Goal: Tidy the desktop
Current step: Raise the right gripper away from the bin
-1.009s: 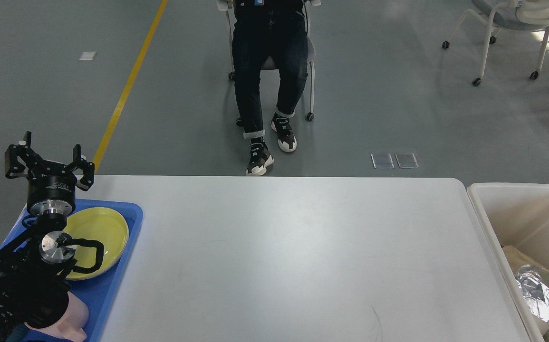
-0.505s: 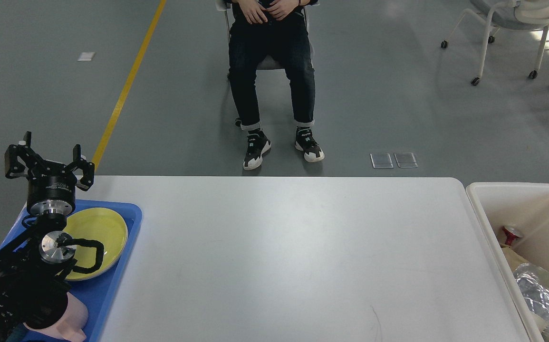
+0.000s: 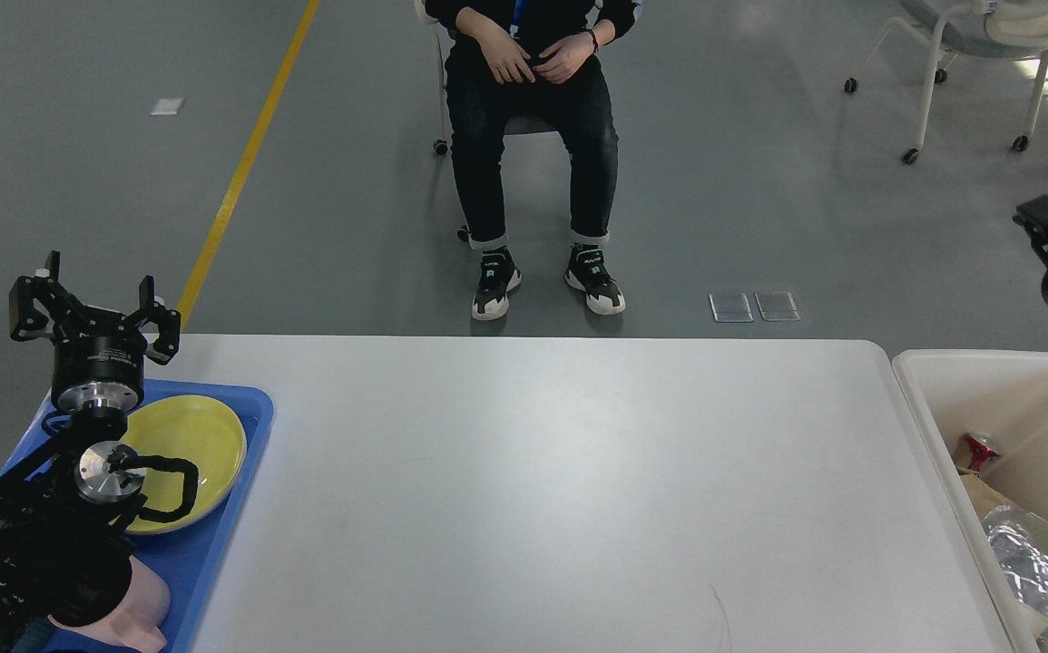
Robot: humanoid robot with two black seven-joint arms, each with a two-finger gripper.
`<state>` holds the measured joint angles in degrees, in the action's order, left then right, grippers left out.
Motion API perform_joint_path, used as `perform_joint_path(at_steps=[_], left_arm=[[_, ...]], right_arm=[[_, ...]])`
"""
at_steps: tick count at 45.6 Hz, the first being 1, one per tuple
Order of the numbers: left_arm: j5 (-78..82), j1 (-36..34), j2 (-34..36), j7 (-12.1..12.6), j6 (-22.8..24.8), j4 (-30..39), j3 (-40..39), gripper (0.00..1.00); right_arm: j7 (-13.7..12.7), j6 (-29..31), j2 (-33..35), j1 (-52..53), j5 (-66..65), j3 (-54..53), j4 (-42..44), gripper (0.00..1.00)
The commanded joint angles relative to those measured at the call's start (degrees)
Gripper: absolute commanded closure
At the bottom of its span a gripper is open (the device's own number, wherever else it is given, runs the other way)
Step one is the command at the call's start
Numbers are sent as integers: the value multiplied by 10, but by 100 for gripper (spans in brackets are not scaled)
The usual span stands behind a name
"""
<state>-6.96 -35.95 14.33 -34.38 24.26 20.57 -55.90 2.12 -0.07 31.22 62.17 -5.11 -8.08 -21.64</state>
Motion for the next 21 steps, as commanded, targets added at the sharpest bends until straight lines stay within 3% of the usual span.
perform_joint_path(at_steps=[1, 7, 17, 21], left_arm=[[0, 0, 0, 0, 0, 0, 0, 3], [-1, 0, 0, 0, 0, 0, 0, 3], [-1, 0, 0, -1, 0, 0, 0, 3], [0, 0, 0, 0, 0, 0, 0, 3]], right_arm=[[1, 5, -31, -1, 0, -163, -12, 0], [6, 8, -70, -17, 0, -258, -37, 0], [57, 9, -150, -76, 0, -362, -58, 0], [61, 9, -169, -91, 0, -413, -64, 0]])
